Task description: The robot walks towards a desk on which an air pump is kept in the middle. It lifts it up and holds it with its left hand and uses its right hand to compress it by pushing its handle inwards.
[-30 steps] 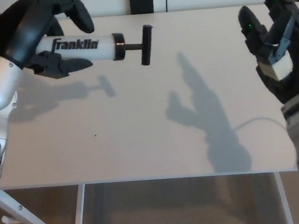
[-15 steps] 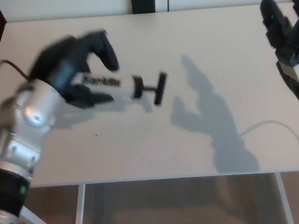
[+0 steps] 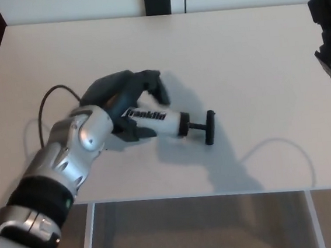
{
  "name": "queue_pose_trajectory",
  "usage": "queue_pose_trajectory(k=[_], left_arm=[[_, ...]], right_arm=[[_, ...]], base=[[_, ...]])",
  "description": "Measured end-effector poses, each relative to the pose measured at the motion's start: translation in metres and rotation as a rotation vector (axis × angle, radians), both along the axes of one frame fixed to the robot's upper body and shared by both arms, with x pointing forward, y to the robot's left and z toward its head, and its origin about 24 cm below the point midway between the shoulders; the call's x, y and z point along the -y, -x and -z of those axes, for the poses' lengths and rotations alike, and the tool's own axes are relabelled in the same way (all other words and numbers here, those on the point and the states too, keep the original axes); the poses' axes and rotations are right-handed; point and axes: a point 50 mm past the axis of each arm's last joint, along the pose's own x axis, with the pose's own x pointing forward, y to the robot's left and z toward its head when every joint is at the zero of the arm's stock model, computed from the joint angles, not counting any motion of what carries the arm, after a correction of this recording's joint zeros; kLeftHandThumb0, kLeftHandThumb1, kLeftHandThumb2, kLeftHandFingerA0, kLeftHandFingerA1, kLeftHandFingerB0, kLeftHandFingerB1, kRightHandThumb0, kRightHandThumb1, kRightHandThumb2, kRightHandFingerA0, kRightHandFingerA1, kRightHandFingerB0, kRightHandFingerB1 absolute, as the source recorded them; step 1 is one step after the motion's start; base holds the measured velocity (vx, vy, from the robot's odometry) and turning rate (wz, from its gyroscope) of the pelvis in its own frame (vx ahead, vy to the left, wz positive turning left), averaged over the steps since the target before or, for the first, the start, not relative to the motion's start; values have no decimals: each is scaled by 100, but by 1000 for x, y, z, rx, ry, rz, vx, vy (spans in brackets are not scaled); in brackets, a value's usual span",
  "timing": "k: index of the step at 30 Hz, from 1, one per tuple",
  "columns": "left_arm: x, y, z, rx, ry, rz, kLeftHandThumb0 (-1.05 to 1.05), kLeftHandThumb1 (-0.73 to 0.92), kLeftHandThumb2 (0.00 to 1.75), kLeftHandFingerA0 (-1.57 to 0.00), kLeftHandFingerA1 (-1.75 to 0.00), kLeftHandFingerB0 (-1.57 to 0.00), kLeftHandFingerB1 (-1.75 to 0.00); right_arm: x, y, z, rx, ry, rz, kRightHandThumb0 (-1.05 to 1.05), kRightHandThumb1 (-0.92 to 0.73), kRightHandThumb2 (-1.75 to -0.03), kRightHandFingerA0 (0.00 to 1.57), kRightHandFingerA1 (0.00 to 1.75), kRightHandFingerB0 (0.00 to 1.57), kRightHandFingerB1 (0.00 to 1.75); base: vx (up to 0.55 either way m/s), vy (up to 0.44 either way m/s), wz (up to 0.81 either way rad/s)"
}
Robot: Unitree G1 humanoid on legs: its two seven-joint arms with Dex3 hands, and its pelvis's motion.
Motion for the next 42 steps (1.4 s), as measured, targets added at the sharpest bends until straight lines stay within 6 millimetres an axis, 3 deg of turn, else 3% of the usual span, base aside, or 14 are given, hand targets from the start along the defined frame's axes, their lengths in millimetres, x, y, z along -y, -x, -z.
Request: queue_pose_trajectory(k=[1,2,6,10,11,14,15,20,21,28,30,38,39,42], left_arm=[[0,0,0,0,0,0,-88,46,85,0,0,0,-2],[1,-1,-2,-12,-12,6,-98,63,59,0,0,0,0],[2,-4,-7,-42,-37,19,-98,64,59,0,0,0,0],[-4,-7,-16,-51,-58,19,-102,66,60,0,0,0,0],[-7,-8,-21,-51,-65,17,-98,55,96,0,0,0,0],[-18,-12,-39,-28,-67,5,-99,56,97,0,0,0,0],[-22,-13,-48,-8,-68,2,-97,67,60,0,0,0,0],[-33,-13,-81,73,-59,10,-96,66,61,0,0,0,0],[-36,-12,-90,99,-53,13,-91,53,93,0,0,0,-4],[-56,10,-120,228,11,31,-79,51,86,-5,-29,-11,-30],[-56,10,-120,228,11,31,-76,62,61,-16,-30,-20,-28],[-90,55,-102,239,133,-6,-69,60,59,-30,-35,-32,-32],[-93,60,-98,230,143,-13,-72,49,89,-27,-47,-33,-48],[-109,80,-80,181,186,-51,-75,50,90,-29,-47,-35,-48]], right_arm=[[0,0,0,0,0,0,-91,-82,-115,0,12,0,8],[0,0,-1,3,1,0,-91,-82,-115,0,13,0,8],[-1,1,-2,9,2,0,-91,-82,-115,0,13,0,8],[-2,1,-2,10,3,1,-91,-81,-115,0,13,0,8],[-2,2,-2,9,4,1,-92,-79,-114,0,13,0,9],[-4,3,0,3,13,-1,-92,-79,-114,0,13,0,9],[-4,4,1,-1,16,-1,-92,-79,-114,0,13,0,9],[-7,9,1,8,37,-2,-92,-77,-114,0,13,0,9],[-8,11,0,13,43,-4,-92,-76,-113,0,13,0,10],[-2,29,8,-2,96,-1,-98,-81,-115,8,15,8,8],[-2,29,8,-2,96,-1,-94,-78,-116,1,18,0,10],[23,58,35,-120,163,60,-95,-70,-112,2,15,2,9],[25,60,38,-135,169,68,-93,-78,-114,0,15,0,10],[35,71,49,-195,185,92,-93,-79,-114,0,15,0,11]], base=[[0,0,0],[0,0,0],[0,0,0],[0,0,0],[0,0,0],[0,0,0],[0,0,0],[0,0,0],[0,0,0],[0,0,0],[0,0,0],[0,0,0],[0,0,0],[0,0,0]])
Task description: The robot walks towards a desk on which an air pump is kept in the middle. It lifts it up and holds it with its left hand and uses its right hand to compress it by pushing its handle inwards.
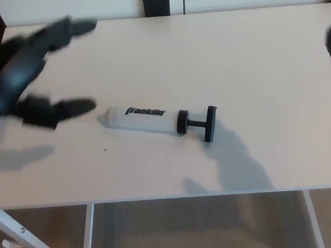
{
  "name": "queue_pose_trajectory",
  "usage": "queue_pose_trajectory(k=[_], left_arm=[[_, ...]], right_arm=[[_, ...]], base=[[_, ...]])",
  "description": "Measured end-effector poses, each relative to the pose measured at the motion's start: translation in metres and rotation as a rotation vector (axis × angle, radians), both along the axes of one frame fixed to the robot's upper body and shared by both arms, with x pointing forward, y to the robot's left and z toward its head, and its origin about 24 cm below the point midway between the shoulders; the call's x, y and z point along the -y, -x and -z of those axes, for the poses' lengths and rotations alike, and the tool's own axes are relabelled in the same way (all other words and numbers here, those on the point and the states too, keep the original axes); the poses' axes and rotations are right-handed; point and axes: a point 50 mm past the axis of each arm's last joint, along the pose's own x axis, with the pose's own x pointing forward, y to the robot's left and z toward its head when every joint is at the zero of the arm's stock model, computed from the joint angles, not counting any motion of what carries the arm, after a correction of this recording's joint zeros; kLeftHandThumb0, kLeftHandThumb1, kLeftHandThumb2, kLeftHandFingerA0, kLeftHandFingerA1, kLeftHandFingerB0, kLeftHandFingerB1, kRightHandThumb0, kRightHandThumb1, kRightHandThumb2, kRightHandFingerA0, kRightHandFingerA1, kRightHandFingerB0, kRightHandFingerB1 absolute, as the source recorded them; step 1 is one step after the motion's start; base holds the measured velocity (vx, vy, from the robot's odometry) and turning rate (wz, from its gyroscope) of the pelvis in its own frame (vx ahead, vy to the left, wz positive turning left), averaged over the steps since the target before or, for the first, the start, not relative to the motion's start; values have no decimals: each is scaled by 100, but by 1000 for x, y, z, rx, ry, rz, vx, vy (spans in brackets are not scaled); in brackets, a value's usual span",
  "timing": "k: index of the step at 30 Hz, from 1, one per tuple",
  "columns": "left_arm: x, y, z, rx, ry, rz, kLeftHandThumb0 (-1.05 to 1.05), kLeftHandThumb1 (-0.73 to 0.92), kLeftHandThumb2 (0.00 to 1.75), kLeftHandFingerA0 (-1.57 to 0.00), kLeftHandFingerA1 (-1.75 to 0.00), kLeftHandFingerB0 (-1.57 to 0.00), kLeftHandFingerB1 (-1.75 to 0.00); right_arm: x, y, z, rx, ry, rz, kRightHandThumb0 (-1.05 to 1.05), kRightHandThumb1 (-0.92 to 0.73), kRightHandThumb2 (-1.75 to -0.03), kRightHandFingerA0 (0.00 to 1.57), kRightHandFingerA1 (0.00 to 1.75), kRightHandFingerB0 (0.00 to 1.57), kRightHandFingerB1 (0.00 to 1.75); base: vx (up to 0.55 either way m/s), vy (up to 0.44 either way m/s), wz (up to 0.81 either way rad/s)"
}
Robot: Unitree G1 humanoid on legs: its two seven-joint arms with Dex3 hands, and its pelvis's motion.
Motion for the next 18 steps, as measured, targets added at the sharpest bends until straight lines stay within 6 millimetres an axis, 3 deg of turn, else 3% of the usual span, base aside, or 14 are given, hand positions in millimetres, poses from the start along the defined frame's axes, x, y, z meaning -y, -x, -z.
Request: queue_pose_trajectory(k=[3,4,11,12,13,14,15,16,17,18], left_arm=[[-15,20,22,-82,41,-37,-78,52,89,-29,-46,-37,-47],[-15,20,22,-82,41,-37,-70,49,84,-37,-51,-34,-46],[-58,82,74,-332,154,-177,-71,52,85,-40,-52,-34,-46],[-66,95,82,-381,173,-207,-63,57,59,-46,-42,-42,-37],[-66,95,82,-381,173,-207,-64,56,58,-53,-44,-46,-38],[-80,117,92,-454,200,-259,-64,56,58,-53,-44,-46,-38],[-83,122,95,-471,206,-270,-64,56,58,-53,-44,-46,-38],[-90,133,99,-508,220,-295,-58,48,88,-51,-58,-33,-48],[-90,133,99,-508,220,-295,-58,48,88,-51,-58,-33,-48],[-98,146,103,-550,234,-327,-57,60,58,-62,-46,-52,-40]], right_arm=[[8,10,9,-51,12,24,-90,-76,-113,0,19,0,14],[8,10,9,-51,12,24,-94,-79,-115,0,17,0,12],[24,38,33,-185,31,66,-93,-80,-115,0,21,0,14],[27,43,37,-211,35,74,-90,-79,-115,0,23,0,14],[27,43,37,-211,35,74,-92,-79,-114,2,23,2,13],[32,53,43,-251,44,87,-92,-79,-114,2,23,2,13],[33,55,45,-261,46,90,-92,-79,-114,2,23,2,13],[35,59,49,-283,49,97,-92,-80,-112,7,23,7,12],[35,59,49,-283,49,97,-92,-80,-112,7,23,7,12],[39,64,53,-307,53,104,-86,-76,-109,6,29,5,16]], base=[[0,0,0],[0,0,0],[0,0,0],[0,0,0],[0,0,0],[0,0,0],[0,0,0],[0,0,0],[0,0,0],[0,0,0]])
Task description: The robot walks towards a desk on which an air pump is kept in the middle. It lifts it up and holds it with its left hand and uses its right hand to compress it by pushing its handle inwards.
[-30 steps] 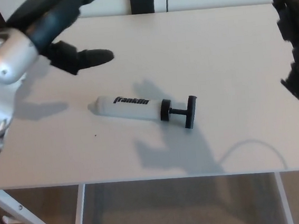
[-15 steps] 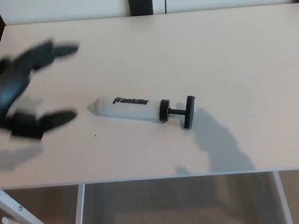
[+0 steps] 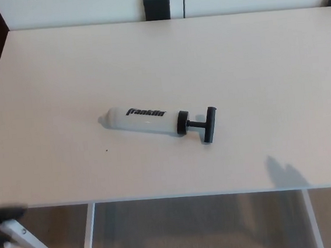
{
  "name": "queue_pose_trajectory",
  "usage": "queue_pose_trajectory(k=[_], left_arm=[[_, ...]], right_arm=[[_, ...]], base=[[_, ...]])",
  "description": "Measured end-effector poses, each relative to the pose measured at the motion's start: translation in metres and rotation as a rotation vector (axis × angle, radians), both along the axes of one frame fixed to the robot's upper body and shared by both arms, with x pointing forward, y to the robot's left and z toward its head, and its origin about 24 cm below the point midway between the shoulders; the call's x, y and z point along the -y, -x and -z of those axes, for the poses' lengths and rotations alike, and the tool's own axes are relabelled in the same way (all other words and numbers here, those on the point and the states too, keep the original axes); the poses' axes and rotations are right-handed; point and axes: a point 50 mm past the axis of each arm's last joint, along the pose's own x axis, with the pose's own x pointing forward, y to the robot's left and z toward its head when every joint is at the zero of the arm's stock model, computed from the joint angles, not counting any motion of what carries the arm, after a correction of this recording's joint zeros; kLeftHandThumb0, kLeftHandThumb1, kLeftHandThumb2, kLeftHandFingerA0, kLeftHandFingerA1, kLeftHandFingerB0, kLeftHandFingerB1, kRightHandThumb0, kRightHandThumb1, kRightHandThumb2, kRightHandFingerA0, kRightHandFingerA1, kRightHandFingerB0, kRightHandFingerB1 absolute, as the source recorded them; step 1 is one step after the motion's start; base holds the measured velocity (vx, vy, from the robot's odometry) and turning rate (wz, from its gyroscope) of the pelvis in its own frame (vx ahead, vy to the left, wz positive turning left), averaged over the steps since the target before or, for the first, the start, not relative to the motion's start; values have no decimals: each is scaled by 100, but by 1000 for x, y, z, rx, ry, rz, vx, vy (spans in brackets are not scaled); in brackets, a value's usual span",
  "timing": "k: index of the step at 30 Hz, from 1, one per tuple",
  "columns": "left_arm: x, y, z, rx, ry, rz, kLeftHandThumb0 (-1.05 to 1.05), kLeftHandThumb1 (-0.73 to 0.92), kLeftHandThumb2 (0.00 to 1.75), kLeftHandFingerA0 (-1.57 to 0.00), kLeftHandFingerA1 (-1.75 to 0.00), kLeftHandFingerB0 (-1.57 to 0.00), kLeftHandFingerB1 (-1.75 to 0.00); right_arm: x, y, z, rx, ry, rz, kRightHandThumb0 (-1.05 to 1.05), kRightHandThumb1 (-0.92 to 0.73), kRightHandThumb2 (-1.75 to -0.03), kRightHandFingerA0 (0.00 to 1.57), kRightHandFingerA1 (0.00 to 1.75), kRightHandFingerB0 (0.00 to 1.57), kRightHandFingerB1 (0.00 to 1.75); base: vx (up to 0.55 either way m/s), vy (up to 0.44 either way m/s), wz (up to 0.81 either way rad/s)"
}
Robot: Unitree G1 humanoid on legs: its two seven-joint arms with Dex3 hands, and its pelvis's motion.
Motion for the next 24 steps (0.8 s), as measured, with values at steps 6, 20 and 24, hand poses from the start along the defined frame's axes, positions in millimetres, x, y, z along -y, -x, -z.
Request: queue_pose_trajectory(k=[6,20,24], left_arm=[[-29,50,14,-163,64,-116,-51,49,87,-63,-61,-54,-55],[-82,137,35,-490,201,-333,-78,60,93,-32,-50,-28,-44],[-91,154,49,-558,247,-415,-72,74,63,-25,-35,-27,-32]], right_arm=[[12,21,19,-108,4,28,-88,-74,-109,7,30,6,16],[42,64,67,-361,19,57,-79,-88,-68,0,18,0,18],[54,71,79,-471,77,27,-81,-88,-67,1,20,1,20]], base=[[0,0,0],[0,0,0],[0,0,0]])
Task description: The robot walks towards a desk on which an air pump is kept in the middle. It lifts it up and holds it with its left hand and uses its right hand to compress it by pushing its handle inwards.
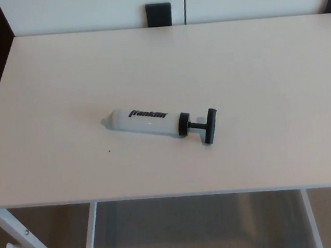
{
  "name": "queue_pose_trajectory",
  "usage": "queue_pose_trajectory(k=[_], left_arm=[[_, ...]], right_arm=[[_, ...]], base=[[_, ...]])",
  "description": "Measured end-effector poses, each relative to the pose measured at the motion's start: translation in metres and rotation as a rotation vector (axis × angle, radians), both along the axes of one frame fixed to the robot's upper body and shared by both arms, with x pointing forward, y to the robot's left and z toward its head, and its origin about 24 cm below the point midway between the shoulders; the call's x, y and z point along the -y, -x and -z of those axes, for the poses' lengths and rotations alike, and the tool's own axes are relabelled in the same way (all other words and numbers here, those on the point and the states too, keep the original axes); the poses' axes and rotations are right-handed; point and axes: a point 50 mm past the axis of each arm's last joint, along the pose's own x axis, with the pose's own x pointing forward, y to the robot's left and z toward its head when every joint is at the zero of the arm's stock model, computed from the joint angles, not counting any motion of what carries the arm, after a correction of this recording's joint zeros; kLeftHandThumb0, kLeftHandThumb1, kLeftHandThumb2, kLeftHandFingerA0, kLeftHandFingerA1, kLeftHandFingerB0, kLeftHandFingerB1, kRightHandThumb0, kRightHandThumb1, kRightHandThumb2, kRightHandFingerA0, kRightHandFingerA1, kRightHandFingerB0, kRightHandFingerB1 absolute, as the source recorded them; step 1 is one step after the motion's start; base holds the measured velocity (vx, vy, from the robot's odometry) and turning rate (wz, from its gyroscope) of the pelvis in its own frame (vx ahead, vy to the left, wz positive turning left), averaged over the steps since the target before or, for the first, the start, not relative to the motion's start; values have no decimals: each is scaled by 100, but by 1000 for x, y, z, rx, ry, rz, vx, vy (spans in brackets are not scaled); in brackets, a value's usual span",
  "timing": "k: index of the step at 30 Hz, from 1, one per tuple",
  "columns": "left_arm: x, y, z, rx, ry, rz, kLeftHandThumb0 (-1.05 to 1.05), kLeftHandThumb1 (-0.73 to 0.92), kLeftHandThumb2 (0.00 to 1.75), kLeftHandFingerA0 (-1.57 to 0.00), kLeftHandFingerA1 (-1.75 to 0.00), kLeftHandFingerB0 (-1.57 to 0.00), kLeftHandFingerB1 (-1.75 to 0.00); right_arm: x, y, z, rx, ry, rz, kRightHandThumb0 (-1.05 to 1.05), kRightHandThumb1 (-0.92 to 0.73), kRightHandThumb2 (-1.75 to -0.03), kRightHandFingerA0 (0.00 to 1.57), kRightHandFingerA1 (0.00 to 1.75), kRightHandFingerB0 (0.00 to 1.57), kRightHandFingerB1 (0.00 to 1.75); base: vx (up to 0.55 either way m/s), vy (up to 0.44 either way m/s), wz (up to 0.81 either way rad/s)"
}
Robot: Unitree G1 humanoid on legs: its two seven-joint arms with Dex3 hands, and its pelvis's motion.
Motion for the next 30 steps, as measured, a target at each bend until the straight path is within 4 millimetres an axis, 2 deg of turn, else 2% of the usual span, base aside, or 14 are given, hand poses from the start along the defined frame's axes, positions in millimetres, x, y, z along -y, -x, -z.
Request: queue_pose_trajectory(k=[1,6,7,10,12,20,21,22,23,24,25,26,27,30], left_arm=[[0,1,3,-6,6,-10,-75,76,63,-21,-35,-18,-30],[1,-1,22,-44,33,-51,-79,82,65,-15,-31,-15,-27],[1,-3,27,-56,38,-60,-86,68,103,0,-37,-17,-37],[5,-10,44,-87,51,-87,-86,71,104,-1,-39,-13,-37],[7,-12,53,-116,54,-104,-85,70,103,-2,-39,-11,-37],[13,-15,73,-202,15,-148,-81,66,99,-3,-40,-4,-36],[13,-15,75,-206,4,-156,-76,80,65,-12,-29,-10,-25],[13,-15,75,-207,0,-159,-76,80,65,-12,-29,-10,-25],[13,-16,76,-205,-11,-166,-77,81,66,-12,-29,-11,-25],[13,-18,77,-201,-20,-171,-77,81,66,-12,-29,-11,-25],[13,-19,78,-198,-27,-173,-36,49,105,0,-48,0,-48],[13,-19,78,-198,-27,-173,-36,49,105,0,-48,0,-48],[13,-22,78,-185,-38,-168,-75,63,98,-13,-47,0,-37],[13,-27,77,-166,-45,-162,-37,48,105,-1,-49,0,-47]], right_arm=[[2,-1,2,-15,7,-9,-82,-72,-108,0,22,0,19],[11,-8,13,-88,34,-53,-84,-74,-110,0,19,0,18],[12,-11,17,-108,36,-64,-83,-73,-110,0,19,0,18],[15,-20,29,-163,38,-92,-85,-72,-96,0,13,0,13],[16,-23,36,-198,36,-98,-83,-75,-111,0,18,0,16],[21,-22,54,-320,34,-100,-88,-75,-107,0,13,0,13],[20,-21,53,-331,34,-104,-85,-71,-108,0,17,0,16],[20,-21,53,-335,34,-105,-85,-71,-108,0,17,0,16],[19,-21,54,-344,28,-104,-82,-89,-65,0,9,0,12],[19,-20,56,-356,22,-99,-82,-89,-65,0,9,0,12],[20,-19,57,-366,19,-95,-88,-70,-95,0,7,0,8],[20,-19,57,-366,19,-95,-88,-70,-95,0,7,0,8],[21,-18,61,-382,13,-87,-82,-69,-92,0,10,0,10],[22,-18,62,-390,11,-83,-86,-72,-97,0,10,0,9]], base=[[0,0,0],[0,0,0],[0,0,0],[0,0,0],[0,0,0],[0,0,0],[0,0,0],[0,0,0],[0,0,0],[0,0,0],[0,0,0],[0,0,0],[0,0,0],[0,0,0]])
